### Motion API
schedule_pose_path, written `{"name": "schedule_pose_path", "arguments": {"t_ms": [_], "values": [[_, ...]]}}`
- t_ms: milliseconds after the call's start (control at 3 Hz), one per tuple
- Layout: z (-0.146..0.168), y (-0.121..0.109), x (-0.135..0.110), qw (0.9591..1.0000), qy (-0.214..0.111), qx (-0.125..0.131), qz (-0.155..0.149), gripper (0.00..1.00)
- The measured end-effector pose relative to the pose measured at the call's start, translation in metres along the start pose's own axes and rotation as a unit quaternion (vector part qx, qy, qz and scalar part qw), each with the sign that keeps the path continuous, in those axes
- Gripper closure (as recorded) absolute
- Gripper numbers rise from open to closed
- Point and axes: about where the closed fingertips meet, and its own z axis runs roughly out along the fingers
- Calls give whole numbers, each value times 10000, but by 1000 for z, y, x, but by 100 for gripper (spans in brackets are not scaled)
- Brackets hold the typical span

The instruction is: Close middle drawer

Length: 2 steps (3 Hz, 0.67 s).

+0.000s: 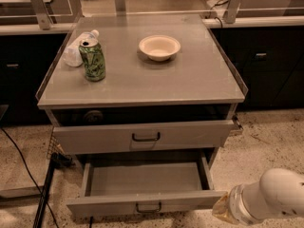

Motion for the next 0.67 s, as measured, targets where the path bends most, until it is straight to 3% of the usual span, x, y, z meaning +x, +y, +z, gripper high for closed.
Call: {"name": "schedule_pose_path", "arguments": {"t_ms": [333,667], "values": [[45,-10,17,9997,-68,175,-152,100],[103,-19,31,9991,-159,92,-370,100]]}}
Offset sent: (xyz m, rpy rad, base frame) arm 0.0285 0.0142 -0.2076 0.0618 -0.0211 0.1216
